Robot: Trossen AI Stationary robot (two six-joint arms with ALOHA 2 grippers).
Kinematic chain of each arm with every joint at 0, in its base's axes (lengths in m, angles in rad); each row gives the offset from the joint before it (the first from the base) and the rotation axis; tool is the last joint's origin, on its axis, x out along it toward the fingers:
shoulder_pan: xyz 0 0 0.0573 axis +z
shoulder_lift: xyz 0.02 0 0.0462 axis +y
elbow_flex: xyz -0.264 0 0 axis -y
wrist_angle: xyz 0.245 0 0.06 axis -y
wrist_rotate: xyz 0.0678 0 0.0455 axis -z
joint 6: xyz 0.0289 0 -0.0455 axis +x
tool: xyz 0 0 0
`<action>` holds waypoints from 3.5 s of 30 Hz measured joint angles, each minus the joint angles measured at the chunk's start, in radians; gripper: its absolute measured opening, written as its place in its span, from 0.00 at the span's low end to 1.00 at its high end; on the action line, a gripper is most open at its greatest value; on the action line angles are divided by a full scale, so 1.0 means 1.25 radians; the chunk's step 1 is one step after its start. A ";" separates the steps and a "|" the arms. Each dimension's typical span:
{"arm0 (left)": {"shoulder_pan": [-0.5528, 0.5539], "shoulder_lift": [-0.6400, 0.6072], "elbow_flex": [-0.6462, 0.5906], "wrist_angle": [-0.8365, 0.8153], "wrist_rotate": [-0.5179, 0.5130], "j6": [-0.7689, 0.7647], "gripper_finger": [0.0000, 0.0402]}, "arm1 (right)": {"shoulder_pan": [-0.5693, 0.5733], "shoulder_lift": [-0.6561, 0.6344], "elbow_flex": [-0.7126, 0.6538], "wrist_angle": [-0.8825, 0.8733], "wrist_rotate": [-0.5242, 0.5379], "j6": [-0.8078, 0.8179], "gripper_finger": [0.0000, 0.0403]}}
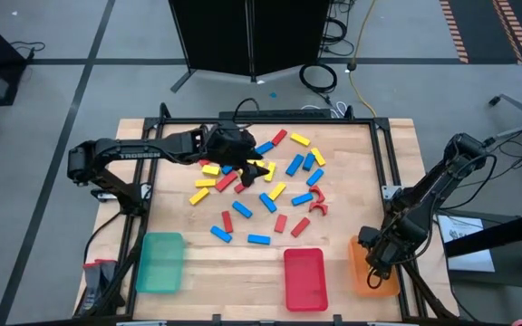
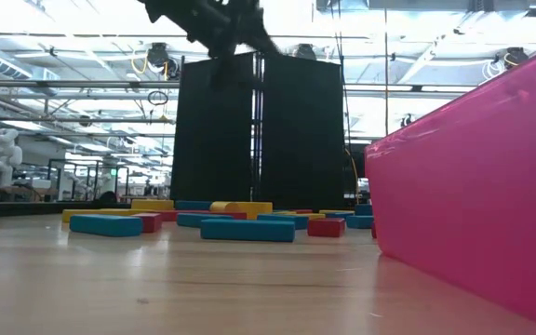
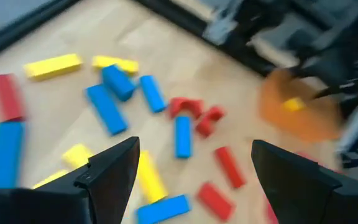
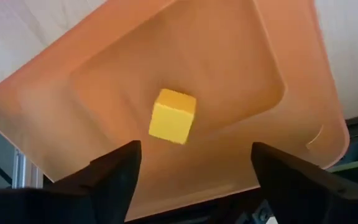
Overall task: Sort blocks
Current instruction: Put the yellow block into the orange bin
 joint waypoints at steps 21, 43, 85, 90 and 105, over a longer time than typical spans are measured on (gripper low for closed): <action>0.050 0.195 0.000 -0.120 -0.176 0.530 0.78 | -0.018 -0.001 0.000 0.047 0.026 -0.015 0.72; 0.132 0.280 0.085 -0.152 -0.023 0.716 0.78 | -0.018 -0.001 0.000 0.068 0.064 -0.021 0.72; 0.141 0.482 0.230 -0.328 -0.030 0.833 0.37 | -0.018 -0.001 0.000 0.095 0.104 0.028 0.69; 0.141 0.478 0.232 -0.356 -0.044 0.796 0.33 | -0.018 -0.001 0.000 0.109 0.119 0.048 0.64; 0.131 0.324 0.358 -0.319 -0.028 0.627 0.34 | -0.078 -0.044 0.000 0.125 0.447 0.001 0.56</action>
